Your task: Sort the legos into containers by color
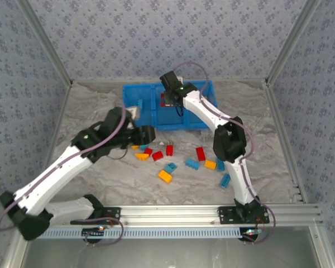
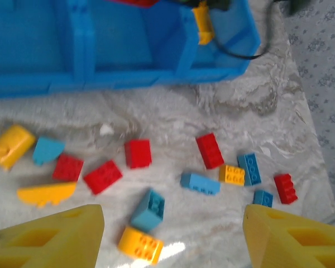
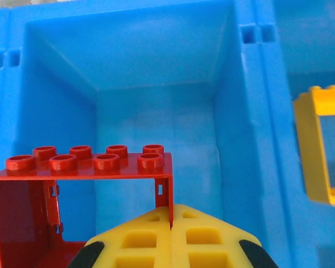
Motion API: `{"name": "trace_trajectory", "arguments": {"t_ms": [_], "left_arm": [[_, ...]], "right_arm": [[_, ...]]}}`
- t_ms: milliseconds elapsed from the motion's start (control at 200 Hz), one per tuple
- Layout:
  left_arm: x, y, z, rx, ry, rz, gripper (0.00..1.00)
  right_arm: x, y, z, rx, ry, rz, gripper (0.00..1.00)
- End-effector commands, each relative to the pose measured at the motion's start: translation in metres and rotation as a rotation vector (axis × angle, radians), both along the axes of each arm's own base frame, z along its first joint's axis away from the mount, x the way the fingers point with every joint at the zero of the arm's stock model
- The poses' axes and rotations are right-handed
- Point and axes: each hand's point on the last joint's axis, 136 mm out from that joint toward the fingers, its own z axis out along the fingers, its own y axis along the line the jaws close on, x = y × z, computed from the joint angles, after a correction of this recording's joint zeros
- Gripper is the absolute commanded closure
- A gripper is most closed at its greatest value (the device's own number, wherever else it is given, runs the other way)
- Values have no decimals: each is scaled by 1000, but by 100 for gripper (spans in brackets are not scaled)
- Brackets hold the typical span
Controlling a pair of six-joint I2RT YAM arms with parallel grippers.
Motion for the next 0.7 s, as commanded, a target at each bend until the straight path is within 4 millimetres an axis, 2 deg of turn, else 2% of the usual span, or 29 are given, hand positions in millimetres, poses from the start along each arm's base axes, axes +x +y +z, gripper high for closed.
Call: {"name": "trace_trajectory", "arguments": {"t_ms": [0, 125, 210, 340, 420, 535, 620, 695], "left_arm": [[26, -2, 5, 186, -152, 101, 34], [32, -23, -7, 240, -164, 91, 35], [35, -34, -6, 221, -183, 97, 35], [32, -36, -10, 229, -186, 90, 35], [31, -30, -13, 250, -186, 101, 35], [27, -19, -15, 262, -185, 117, 35], [23, -11, -17, 265, -183, 127, 35], [18, -2, -23, 290, -170, 135, 35]], "right_arm": [[12, 6, -6, 8, 11, 40, 100], [29, 13, -22, 1, -10, 63, 100], [37, 16, -33, 3, -12, 81, 100], [46, 22, -48, 30, -1, 95, 100], [48, 23, -60, 50, 22, 87, 100], [47, 19, -70, 69, 54, 63, 85], [45, 19, -56, 79, 44, 60, 66], [43, 19, -33, 79, 5, 70, 61]]}}
